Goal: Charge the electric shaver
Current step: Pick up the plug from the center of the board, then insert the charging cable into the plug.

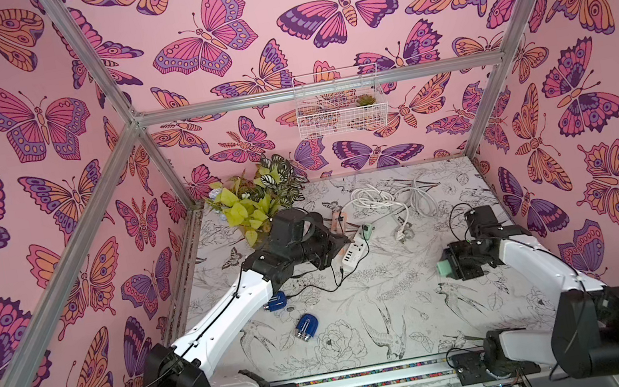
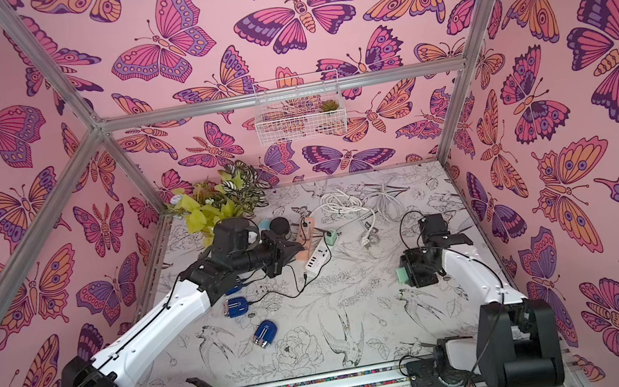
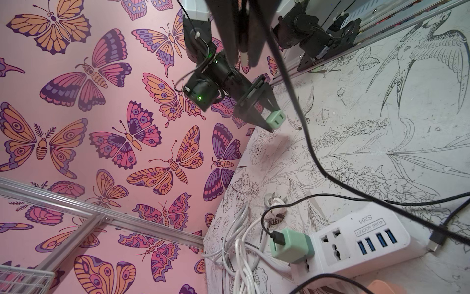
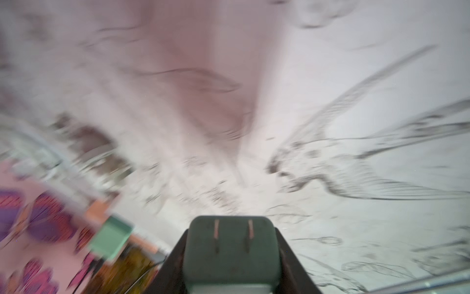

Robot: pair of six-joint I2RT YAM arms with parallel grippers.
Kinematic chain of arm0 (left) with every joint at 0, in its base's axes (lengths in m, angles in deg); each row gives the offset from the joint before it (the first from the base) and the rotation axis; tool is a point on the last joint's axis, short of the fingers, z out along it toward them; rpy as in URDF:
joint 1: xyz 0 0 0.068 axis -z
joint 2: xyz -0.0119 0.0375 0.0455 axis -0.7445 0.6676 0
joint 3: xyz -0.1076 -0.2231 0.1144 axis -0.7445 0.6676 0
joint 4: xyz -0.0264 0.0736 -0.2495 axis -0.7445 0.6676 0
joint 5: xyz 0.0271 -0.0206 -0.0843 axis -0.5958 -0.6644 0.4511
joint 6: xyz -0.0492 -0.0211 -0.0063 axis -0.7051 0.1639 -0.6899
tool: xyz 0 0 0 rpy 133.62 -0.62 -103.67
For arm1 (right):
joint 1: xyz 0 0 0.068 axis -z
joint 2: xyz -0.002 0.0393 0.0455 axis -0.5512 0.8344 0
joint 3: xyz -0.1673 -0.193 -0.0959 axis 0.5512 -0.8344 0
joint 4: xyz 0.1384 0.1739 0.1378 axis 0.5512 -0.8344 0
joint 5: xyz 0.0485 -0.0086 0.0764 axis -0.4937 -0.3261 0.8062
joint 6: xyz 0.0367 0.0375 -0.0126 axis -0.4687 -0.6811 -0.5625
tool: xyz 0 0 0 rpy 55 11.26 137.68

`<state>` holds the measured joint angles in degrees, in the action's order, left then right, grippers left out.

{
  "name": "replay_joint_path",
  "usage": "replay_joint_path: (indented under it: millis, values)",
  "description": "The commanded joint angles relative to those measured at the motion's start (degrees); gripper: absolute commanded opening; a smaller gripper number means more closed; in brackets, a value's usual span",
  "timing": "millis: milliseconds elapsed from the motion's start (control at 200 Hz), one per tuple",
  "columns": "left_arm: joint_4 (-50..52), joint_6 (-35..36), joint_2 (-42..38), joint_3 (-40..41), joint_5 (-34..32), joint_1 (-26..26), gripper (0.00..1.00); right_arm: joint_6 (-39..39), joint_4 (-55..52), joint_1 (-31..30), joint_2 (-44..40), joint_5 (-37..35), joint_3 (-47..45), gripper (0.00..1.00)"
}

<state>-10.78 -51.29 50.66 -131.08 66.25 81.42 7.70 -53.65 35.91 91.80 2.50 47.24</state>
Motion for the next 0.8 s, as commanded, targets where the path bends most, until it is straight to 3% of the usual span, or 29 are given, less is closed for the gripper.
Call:
replay_joint_path:
  millis: [0,95,230,381,796]
  values:
    - [-1.97,0.48,0.57,-1.08,-1.46,-0.43,0.00,0.62,14.75,-1.58,-1.90,10.76,0.85,0.07]
    - [-2.53,0.66,0.48,-1.28,-2.60,-0.52,0.00,-2.57,24.36,-4.60,-2.70,15.36,1.72,0.05]
    - [-3.85,1.96,0.34,-1.53,-4.51,-0.52,0.00,-6.78,34.96,-10.96,-3.34,16.09,3.48,0.05]
    - [-5.50,4.83,0.22,-2.00,-7.41,-0.52,0.00,-13.43,50.92,-16.56,-2.61,14.20,2.53,0.05]
    - [-23.10,9.38,2.70,-0.40,-14.35,3.26,0.00,-27.65,76.85,-24.48,4.38,5.57,-0.88,0.03]
